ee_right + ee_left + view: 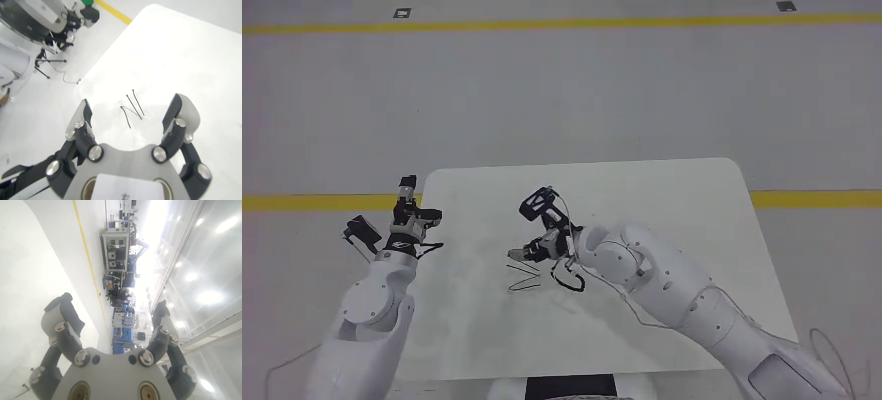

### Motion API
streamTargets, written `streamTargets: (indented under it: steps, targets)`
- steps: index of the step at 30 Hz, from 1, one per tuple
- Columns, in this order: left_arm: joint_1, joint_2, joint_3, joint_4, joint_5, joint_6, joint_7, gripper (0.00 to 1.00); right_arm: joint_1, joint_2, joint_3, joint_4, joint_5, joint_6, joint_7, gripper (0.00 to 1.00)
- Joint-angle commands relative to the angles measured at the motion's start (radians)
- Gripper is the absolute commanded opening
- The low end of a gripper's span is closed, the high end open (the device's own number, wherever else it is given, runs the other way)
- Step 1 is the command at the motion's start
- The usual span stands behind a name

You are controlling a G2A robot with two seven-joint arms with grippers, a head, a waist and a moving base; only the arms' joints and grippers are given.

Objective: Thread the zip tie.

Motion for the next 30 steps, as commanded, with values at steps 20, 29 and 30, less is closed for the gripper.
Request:
streamTargets:
  steps: [20,29,30]
  targets:
    - [0.000,0.000,0.000,0.000,0.000,0.000,0.000,1.00,0.164,-0.108,-0.203,0.202,0.028,-0.100,0.152,1.00]
    - [0.000,0.000,0.000,0.000,0.000,0.000,0.000,1.00,0.165,-0.134,-0.288,0.133,-0.143,-0.012,0.244,1.00]
    - [0.000,0.000,0.000,0.000,0.000,0.000,0.000,1.00,0.173,-0.139,-0.295,0.137,-0.166,-0.009,0.260,1.00]
